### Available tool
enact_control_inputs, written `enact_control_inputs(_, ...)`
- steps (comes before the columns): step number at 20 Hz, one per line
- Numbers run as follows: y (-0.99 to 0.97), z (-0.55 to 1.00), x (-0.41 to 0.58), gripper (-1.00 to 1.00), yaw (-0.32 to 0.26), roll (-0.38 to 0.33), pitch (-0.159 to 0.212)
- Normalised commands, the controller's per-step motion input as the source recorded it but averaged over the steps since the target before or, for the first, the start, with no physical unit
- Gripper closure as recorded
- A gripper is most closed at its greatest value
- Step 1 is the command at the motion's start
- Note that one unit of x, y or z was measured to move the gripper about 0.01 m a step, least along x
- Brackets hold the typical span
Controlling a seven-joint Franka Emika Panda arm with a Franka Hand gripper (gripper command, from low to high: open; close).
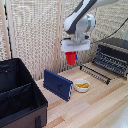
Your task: Kindly spot and seek the red cup placed ahead of you. Cautiously adjust your gripper towards the red cup, gripping it gently. Find the after-storage area of the caddy. Relocate the red cup in your grip over the rear portion and softly release it into the compartment.
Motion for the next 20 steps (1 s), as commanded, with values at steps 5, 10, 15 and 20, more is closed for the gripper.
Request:
enact_control_inputs(5, 0.76, 0.83, 0.003, 1.00, 0.000, 0.002, 0.042)
enact_control_inputs(10, 0.88, 0.71, 0.002, 1.00, 0.000, 0.000, 0.007)
enact_control_inputs(15, 0.91, 0.55, 0.150, 1.00, 0.002, 0.000, 0.034)
enact_control_inputs(20, 0.89, 0.29, 0.418, 1.00, 0.000, 0.000, 0.066)
